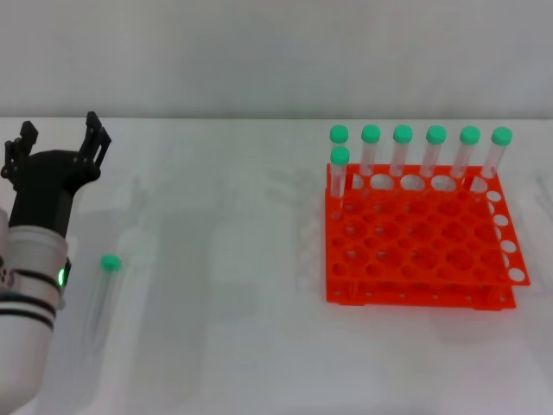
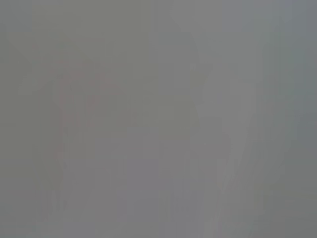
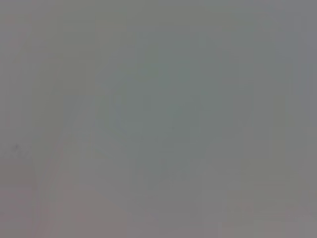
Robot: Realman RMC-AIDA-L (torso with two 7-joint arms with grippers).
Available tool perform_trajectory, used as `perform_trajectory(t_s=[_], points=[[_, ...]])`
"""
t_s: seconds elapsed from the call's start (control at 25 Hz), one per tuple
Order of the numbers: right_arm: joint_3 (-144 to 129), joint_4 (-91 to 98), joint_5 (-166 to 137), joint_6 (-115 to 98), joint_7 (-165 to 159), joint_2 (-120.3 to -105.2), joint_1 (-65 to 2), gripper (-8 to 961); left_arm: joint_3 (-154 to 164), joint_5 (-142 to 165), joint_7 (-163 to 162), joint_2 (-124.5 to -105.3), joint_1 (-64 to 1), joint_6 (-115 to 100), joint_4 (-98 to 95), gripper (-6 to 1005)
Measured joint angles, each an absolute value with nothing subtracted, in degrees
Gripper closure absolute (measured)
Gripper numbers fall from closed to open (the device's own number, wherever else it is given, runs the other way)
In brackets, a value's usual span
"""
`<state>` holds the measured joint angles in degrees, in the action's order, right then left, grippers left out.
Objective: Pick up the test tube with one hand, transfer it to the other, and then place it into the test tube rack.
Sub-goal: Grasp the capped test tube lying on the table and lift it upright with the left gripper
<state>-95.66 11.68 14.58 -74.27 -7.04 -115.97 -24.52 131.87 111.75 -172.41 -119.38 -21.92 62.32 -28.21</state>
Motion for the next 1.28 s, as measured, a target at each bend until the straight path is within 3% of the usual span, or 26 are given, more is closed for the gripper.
perform_trajectory(t_s=[0.2, 0.4, 0.48, 1.04, 1.28], points=[[-95.57, 11.39, 14.60, -74.27, -7.03, -115.89, -24.52, 132, 125.66, 111.15, -172.44, -118.38, -21.73, 53.19, -36.00, 116], [-95.52, 11.54, 14.65, -74.27, -6.98, -115.86, -24.62, 132, 113.27, 117.49, -172.27, -115.38, -21.61, 29.14, -45.50, 117], [-95.52, 11.51, 14.66, -74.27, -6.94, -115.85, -24.83, 132, 108.22, 121.07, -172.17, -115.16, -21.62, 20.42, -48.30, 117], [-95.54, 11.35, 14.69, -72.60, -6.89, -115.73, -25.26, 132, 74.29, 136.67, -162.82, -117.67, -21.50, -43.18, -72.94, 120], [-95.54, 11.70, 14.68, -72.50, -6.82, -115.78, -25.42, 132, 65.45, 142.59, -163.06, -117.97, -25.55, -62.94, -75.63, 122]])
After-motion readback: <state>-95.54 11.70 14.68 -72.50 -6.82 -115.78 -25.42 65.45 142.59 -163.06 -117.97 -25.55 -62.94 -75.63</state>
